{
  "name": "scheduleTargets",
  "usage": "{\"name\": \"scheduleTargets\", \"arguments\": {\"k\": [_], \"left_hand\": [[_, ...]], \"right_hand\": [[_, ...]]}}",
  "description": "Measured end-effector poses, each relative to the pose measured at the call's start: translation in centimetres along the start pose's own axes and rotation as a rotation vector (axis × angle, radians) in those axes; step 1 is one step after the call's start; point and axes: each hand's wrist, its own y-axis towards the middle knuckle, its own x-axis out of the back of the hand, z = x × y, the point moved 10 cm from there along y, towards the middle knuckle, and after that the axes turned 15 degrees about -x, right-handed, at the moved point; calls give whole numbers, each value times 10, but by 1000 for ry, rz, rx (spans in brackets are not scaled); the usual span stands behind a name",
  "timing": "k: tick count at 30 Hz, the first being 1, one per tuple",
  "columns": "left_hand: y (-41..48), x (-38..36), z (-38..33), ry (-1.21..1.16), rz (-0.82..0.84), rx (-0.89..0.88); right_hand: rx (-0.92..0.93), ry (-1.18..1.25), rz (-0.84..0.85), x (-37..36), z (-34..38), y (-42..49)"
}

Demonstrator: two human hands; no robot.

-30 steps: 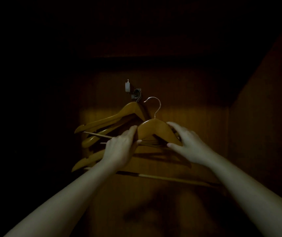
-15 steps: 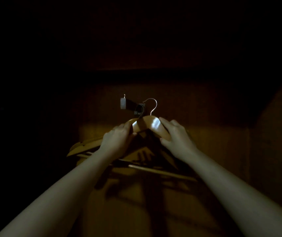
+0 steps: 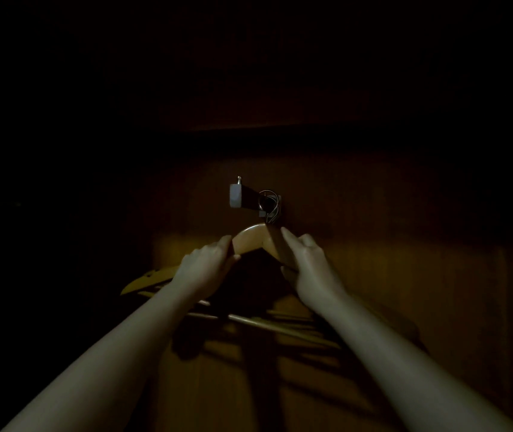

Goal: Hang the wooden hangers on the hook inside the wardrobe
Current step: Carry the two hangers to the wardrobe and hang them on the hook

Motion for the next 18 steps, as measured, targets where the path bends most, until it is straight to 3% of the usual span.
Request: {"name": "scheduleTargets", "arguments": {"k": [6,18], "left_hand": [[1,-8,4,-124,1,7],[-2,-19,2,-108,-20,29]], "right_hand": [[28,9,-37,-7,-1,-6],[10,-112,-26,-9,2,-16]]}}
